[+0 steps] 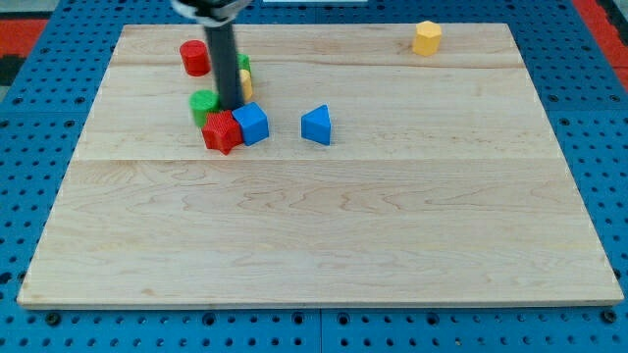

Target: Place the yellow heart diagonally bottom left to the yellow hexagon

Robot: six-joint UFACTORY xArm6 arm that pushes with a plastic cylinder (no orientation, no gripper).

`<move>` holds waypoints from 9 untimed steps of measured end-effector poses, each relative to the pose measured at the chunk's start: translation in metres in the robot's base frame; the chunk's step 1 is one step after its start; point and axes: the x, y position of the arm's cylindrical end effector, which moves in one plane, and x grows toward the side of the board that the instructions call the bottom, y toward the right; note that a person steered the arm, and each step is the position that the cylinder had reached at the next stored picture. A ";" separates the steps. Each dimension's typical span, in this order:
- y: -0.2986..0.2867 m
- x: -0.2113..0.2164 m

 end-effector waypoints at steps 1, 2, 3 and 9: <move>-0.032 0.000; -0.008 -0.033; 0.020 -0.051; 0.165 -0.133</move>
